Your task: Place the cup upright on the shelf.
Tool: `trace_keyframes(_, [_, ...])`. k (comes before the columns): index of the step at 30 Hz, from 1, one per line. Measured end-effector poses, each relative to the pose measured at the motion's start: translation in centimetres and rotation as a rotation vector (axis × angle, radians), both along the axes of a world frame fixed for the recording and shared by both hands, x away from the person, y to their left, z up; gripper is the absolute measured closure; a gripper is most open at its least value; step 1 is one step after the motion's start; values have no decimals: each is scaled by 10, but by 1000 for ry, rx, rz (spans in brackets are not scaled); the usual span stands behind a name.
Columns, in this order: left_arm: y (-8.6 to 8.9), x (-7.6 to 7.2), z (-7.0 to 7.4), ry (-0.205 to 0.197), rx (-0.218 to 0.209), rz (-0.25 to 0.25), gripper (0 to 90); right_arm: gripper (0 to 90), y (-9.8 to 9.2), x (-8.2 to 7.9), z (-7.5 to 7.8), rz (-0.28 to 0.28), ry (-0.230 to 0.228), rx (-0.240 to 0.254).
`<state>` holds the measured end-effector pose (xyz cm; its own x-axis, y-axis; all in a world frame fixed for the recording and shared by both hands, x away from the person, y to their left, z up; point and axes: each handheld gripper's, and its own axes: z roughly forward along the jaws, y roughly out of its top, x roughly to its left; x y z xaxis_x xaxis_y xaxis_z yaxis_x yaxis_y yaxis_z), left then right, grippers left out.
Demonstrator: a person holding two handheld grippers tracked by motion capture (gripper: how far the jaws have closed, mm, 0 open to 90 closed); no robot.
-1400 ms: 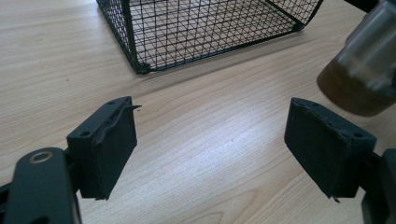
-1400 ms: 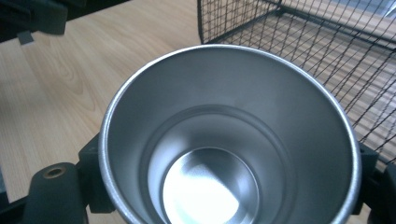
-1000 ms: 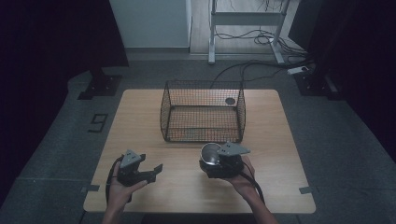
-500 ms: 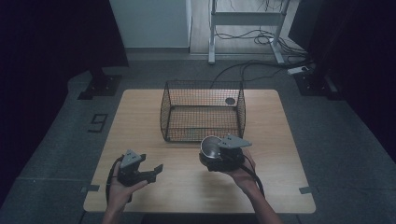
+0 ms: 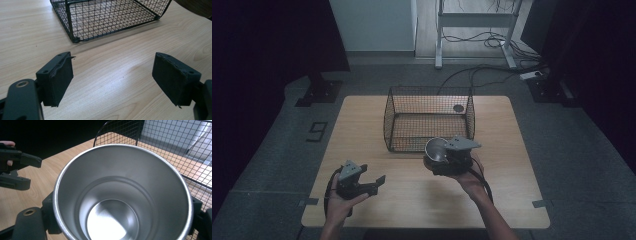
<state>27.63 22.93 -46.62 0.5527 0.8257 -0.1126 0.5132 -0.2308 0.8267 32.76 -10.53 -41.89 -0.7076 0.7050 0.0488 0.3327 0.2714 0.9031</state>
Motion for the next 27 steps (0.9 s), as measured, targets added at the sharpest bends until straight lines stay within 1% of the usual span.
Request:
trace_keyframes(12, [0,-1,1,-7,1,3,176,183,1,13,10,-6,0,13])
trace_keyframes(14, [0,-1,1,-10,-2,4,176,183,2,16,14,-10,-6,15])
trace_keyframes(20, [0,-1,2,-11,-1,0,176,183,3,23,20,-14,-11,17])
trace_keyframes(27, [1,-1,3,-15,-1,0,176,183,2,33,22,-21,3,12])
